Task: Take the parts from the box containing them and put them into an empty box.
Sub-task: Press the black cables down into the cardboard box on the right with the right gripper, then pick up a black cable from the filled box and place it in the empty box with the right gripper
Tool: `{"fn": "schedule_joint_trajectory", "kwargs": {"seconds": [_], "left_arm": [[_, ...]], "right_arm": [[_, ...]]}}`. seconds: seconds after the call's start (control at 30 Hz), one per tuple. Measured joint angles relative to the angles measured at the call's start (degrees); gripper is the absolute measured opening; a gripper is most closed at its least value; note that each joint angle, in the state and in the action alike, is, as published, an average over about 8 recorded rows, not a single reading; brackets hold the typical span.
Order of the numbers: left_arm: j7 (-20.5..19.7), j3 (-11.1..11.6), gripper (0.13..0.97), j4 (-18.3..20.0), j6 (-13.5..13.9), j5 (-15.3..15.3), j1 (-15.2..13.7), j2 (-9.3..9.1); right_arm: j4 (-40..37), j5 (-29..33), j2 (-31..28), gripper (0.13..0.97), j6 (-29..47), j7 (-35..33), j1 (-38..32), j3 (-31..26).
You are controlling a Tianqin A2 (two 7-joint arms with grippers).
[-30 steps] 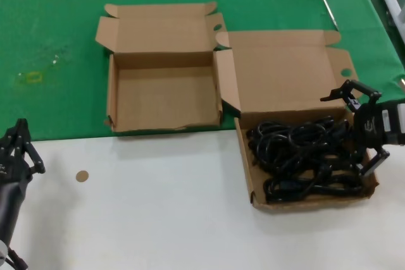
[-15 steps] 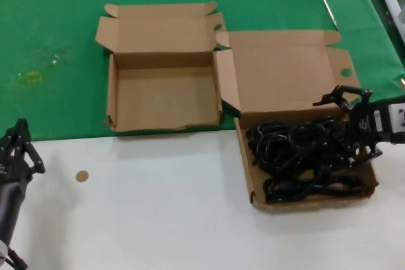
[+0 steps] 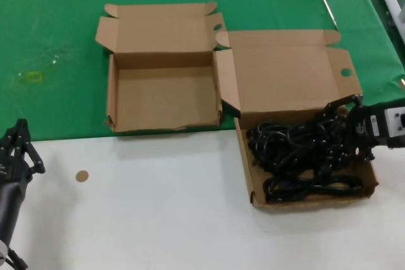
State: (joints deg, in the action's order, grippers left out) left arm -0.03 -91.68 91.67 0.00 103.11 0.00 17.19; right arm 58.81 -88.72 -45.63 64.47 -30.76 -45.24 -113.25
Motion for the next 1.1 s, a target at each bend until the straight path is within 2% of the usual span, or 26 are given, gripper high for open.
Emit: {"fn": "schedule_joint_trajectory", "kwargs": {"seconds": [0.1,0.23,0.5,0.87,1.1], "left_arm": [[0.0,0.0,0.152,0.0,0.0,0.0,0.0,0.00],[0.0,0.0,0.152,0.0,0.0,0.0,0.0,0.00],[0.0,0.0,0.152,0.0,0.0,0.0,0.0,0.00],[0.0,0.0,0.152,0.0,0.0,0.0,0.0,0.00],[0.0,0.0,0.152,0.0,0.0,0.0,0.0,0.00]], "right_arm": [[0.3,0.0,-0.1,0.439,0.0,0.2,0.2,0.0],[0.6,0.2,-0.2,0.439,-0.1,0.6,0.4,0.0],[2.1,0.5,-1.0,0.279,0.0,2.3,0.7,0.0],[5.5,0.5,-2.3,0.252,2.8,7.1,-1.6,-0.1],[5.3,0.2,0.1,0.248,2.5,8.9,-5.0,0.0]]}}
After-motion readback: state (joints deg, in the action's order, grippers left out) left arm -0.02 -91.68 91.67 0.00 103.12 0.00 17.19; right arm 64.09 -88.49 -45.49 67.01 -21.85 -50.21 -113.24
